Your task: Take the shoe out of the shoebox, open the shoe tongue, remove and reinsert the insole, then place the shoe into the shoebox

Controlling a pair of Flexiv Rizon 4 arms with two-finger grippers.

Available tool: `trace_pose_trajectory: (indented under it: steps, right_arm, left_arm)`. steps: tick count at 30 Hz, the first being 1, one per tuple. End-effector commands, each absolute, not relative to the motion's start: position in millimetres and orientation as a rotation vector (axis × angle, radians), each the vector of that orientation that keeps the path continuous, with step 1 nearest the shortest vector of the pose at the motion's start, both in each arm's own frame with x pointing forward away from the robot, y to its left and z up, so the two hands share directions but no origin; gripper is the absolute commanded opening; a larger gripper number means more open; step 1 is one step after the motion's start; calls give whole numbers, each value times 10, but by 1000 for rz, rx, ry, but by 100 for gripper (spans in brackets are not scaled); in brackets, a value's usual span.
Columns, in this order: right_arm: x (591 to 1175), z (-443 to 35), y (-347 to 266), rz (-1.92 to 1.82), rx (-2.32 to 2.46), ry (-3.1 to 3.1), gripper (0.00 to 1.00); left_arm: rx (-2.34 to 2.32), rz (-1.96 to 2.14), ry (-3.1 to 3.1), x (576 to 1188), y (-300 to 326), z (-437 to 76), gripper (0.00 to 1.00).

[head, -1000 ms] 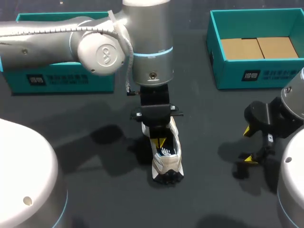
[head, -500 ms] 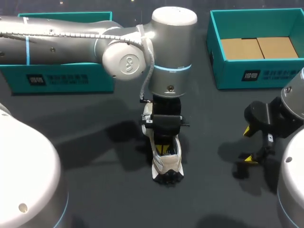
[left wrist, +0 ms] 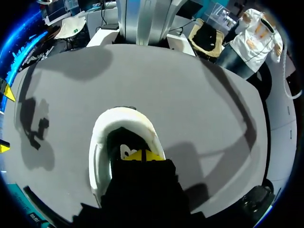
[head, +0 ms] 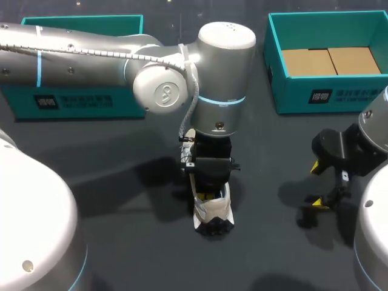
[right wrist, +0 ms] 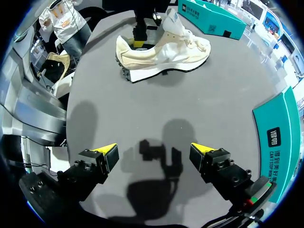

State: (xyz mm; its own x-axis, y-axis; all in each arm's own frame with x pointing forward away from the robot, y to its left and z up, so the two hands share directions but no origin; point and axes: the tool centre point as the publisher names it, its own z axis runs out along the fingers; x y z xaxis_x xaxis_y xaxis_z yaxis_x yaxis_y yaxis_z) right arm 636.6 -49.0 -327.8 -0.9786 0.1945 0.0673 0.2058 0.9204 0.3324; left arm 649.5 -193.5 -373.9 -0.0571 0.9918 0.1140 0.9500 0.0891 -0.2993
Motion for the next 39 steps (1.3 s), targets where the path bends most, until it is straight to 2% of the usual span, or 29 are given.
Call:
trace_pose_trajectory:
  steps: [1, 4, 13, 31, 39]
  right_arm:
    - [6343, -3279, -494, -534, -318, -3050, 100]
    - [6343, -3279, -494, -534, -318, -3050, 100]
    - [6343, -3279, -494, -534, -318, -3050, 100]
    - [6343, -3279, -494, -534, -318, -3050, 100]
    - [6343, -3279, -494, -534, -318, -3050, 100]
  left_arm:
    - [-1927, 215, -2106, 6485, -1975, -3960, 0]
    - [-1917, 225, -2122, 6508, -2015, -3983, 0]
    - [-2015, 262, -2216, 6480, -2029, -3579, 0]
    - [-1921, 102, -2278, 6476, -1893, -4133, 0]
    - [-1905, 227, -2367, 6534, -2040, -4014, 0]
